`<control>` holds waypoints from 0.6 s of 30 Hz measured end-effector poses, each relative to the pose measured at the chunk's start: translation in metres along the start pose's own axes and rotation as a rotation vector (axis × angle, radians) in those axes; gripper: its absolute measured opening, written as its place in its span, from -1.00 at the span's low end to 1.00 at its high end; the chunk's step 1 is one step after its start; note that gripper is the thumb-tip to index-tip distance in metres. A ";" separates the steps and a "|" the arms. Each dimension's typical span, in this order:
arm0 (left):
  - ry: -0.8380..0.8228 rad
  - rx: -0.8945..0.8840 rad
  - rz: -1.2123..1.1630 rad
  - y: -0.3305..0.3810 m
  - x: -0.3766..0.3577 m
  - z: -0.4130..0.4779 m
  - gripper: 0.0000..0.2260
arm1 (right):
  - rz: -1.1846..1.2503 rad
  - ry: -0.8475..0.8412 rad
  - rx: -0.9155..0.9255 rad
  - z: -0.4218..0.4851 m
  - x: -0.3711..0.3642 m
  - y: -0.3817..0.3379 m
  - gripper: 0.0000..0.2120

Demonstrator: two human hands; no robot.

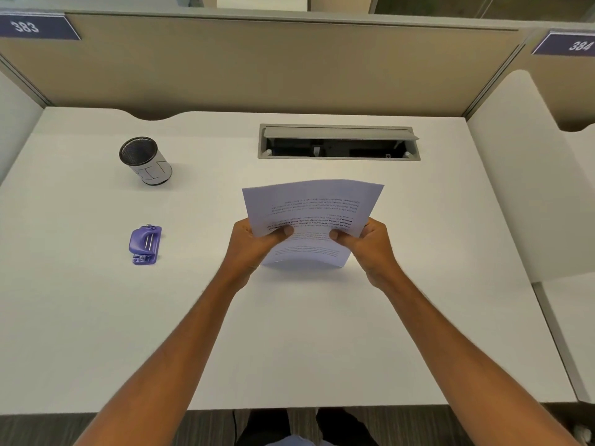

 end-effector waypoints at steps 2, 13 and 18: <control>-0.015 0.008 -0.007 -0.003 -0.002 -0.001 -0.68 | -0.010 -0.003 -0.018 -0.001 -0.001 0.006 -0.68; 0.126 -0.005 -0.338 0.008 0.016 -0.005 -0.68 | 0.110 -0.018 -0.044 -0.008 0.023 0.018 -0.74; 0.138 0.025 -0.592 0.001 0.007 -0.001 -0.51 | 0.417 -0.022 -0.070 -0.005 0.002 0.011 -0.67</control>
Point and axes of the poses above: each hand's wrist, its own z-axis towards the middle knuckle, its own x-axis out of the back of the hand, y = z × x, the point moved 8 cm from there along z, towards the middle knuckle, and after that the axes turned 1 degree about -y, right-handed, at the moved point
